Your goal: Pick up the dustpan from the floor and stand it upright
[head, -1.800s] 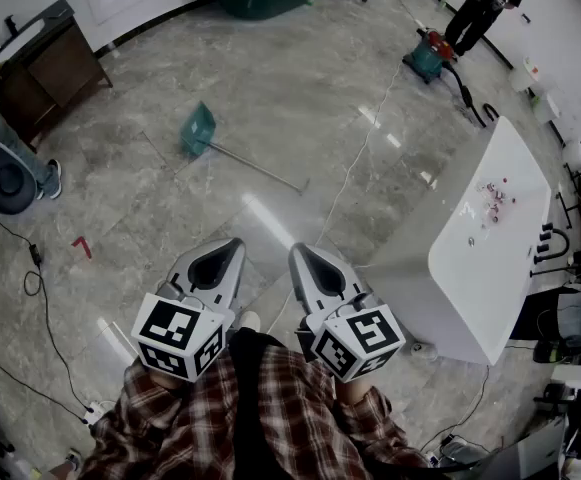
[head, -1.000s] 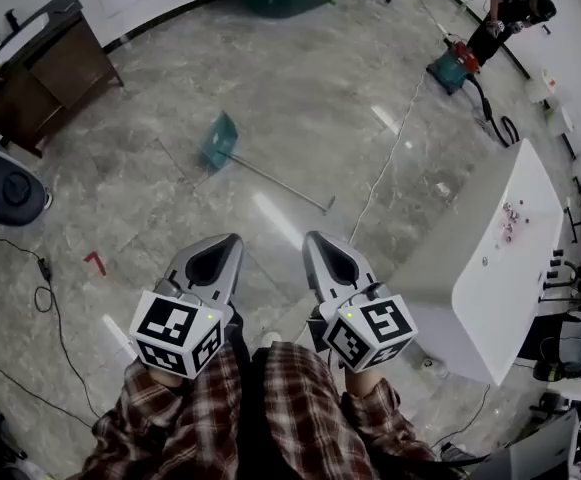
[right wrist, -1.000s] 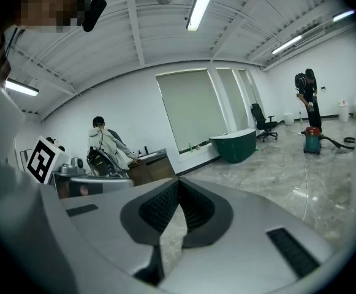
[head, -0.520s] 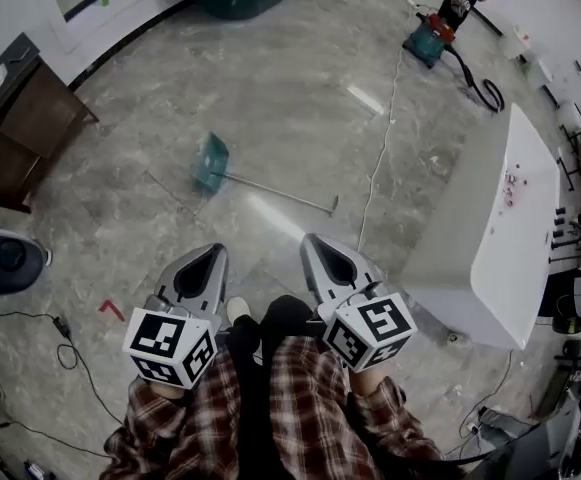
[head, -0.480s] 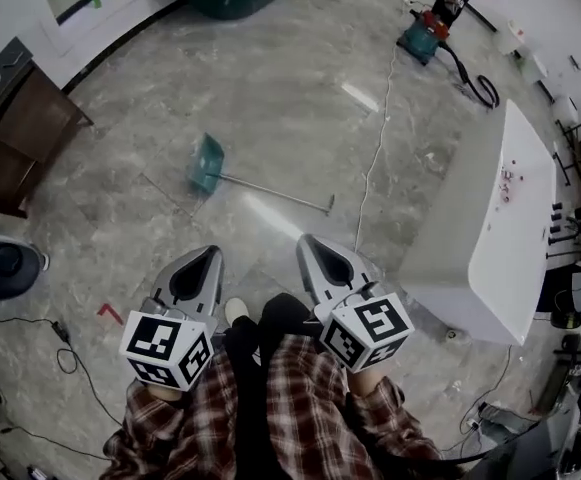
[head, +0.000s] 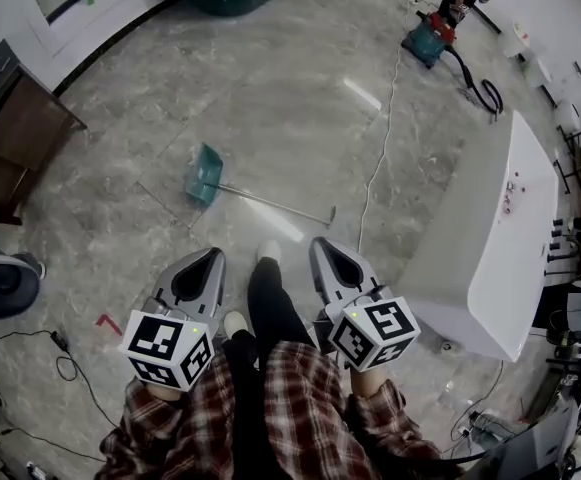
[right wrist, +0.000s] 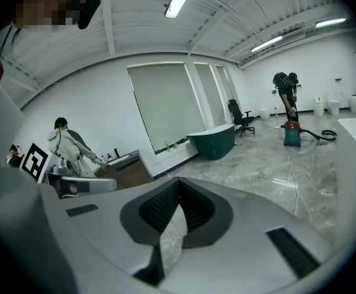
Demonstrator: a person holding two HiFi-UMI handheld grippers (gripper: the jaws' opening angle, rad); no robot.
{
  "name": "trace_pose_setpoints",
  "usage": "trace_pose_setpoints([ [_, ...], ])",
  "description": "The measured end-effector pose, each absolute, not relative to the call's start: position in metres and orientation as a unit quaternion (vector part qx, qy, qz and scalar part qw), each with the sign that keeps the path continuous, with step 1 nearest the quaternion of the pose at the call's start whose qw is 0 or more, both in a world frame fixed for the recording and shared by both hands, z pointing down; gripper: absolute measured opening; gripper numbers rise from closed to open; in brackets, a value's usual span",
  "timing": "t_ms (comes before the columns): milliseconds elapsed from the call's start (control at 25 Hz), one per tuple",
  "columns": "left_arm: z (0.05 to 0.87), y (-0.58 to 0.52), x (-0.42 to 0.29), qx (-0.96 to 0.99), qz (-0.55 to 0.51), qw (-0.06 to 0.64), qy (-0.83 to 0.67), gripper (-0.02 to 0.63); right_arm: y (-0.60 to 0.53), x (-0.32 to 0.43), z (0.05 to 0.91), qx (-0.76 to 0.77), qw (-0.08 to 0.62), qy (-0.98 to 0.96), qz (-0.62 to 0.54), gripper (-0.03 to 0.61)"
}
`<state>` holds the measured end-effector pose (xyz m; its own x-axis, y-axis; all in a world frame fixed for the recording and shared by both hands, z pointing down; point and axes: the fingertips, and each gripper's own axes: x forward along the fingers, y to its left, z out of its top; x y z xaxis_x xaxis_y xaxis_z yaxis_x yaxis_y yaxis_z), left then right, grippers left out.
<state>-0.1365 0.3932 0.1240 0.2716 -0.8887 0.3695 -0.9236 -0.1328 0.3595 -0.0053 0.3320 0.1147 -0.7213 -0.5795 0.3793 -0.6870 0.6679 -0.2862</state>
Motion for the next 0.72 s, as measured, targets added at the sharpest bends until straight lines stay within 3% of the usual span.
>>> trace_pose_setpoints([
  [360, 0.103, 0.276, -0.158, 0.743, 0.039, 0.246, -0.621, 0.011, 0.2, -0.033, 0.09, 0.33, 0.112, -0.918, 0.188, 0.011],
  [720, 0.083, 0.153, -0.126, 0.766, 0.021, 0.229, -0.601, 0.011, 0.105, -0.009, 0.076, 0.335, 0.11, -0.919, 0.176, 0.011],
])
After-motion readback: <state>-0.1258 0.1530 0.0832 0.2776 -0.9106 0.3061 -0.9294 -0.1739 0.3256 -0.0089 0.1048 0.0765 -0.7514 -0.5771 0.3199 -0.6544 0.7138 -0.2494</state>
